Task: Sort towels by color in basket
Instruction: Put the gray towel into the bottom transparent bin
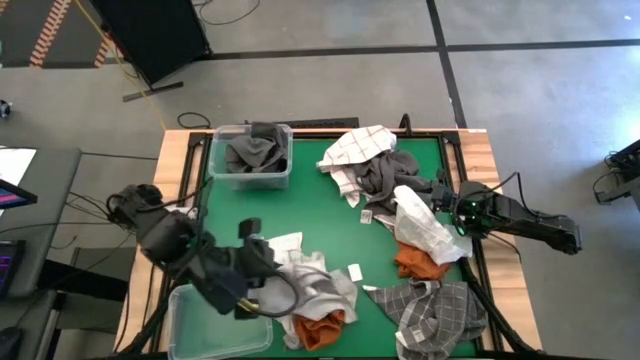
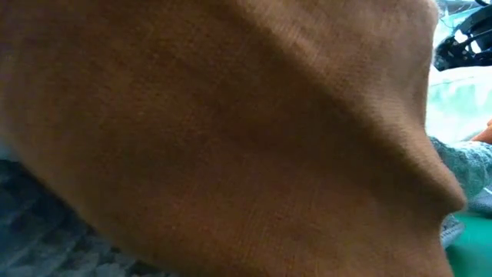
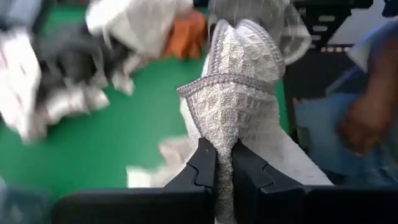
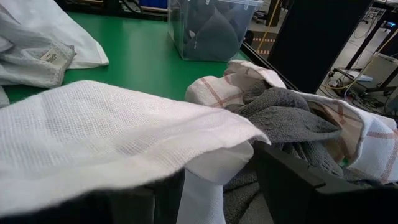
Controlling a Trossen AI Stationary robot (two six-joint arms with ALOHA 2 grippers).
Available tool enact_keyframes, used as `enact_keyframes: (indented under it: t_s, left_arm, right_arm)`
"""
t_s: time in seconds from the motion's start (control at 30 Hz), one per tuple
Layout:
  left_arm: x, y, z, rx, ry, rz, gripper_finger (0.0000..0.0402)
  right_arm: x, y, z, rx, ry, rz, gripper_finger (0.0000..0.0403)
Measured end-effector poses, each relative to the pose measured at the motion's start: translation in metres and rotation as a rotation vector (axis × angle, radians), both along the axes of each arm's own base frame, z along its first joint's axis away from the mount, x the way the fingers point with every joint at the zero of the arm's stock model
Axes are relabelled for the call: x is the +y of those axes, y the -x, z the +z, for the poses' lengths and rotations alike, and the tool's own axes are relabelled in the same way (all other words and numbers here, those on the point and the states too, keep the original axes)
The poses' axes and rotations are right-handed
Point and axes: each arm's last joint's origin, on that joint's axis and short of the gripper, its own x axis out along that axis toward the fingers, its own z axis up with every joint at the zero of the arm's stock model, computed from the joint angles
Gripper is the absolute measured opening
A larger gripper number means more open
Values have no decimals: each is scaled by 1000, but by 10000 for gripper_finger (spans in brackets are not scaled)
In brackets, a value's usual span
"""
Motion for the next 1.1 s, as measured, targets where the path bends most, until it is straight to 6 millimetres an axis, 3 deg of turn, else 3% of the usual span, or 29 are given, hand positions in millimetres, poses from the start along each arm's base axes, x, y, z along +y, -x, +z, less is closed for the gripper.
enact_keyframes:
  t_s: [0.17,0.43,0.73,1.1]
  left_arm:
    - [-11,22,-9,132,125,114,13]
    - [-31,34,-20,205,255,171,12]
    - [-42,27,-72,510,261,203,12]
    - [-41,26,-135,863,238,275,13]
  right_arm:
    - [0,0,0,0,0,0,217]
    - [0,0,0,-1,1,0,217]
    - [0,0,0,0,0,0,217]
    - [0,0,0,-1,0,0,217]
